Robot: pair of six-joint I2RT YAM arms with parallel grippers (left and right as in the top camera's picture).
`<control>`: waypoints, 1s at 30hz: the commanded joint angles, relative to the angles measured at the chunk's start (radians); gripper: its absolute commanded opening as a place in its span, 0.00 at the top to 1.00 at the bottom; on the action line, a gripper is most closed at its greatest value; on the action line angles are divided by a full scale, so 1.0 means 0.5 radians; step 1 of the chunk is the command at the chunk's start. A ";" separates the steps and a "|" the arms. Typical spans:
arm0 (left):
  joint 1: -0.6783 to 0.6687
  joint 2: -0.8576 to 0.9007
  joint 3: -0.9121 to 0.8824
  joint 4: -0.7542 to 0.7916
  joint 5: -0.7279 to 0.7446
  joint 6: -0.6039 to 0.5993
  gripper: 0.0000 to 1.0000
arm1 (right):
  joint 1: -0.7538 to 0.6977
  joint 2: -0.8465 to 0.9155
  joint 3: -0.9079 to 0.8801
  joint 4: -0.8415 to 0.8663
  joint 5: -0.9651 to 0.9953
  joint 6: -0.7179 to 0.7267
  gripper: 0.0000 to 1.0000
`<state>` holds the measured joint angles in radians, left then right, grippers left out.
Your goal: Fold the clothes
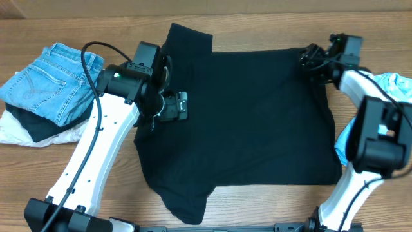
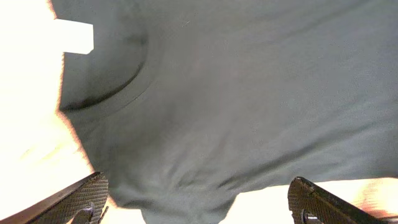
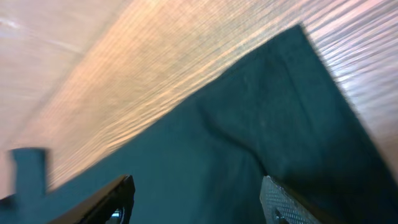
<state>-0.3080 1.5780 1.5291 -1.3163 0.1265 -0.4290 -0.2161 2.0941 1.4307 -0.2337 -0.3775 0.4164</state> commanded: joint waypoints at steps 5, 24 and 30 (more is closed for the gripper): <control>-0.014 -0.137 0.050 -0.437 -0.313 -0.427 0.12 | -0.131 -0.897 0.052 -0.556 -0.236 -0.192 0.29; -0.006 0.413 -1.115 1.297 -0.208 0.238 0.96 | 0.305 -1.128 0.043 -2.023 -0.291 -0.423 0.90; 0.070 0.640 -1.115 1.491 -0.201 0.205 0.96 | 0.428 -1.125 -0.011 -2.019 -0.087 -0.407 0.90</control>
<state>-0.2943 1.8011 1.0042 -0.5930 0.0387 -0.3546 -0.0212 1.5326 1.4460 -1.2690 -0.4953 0.2161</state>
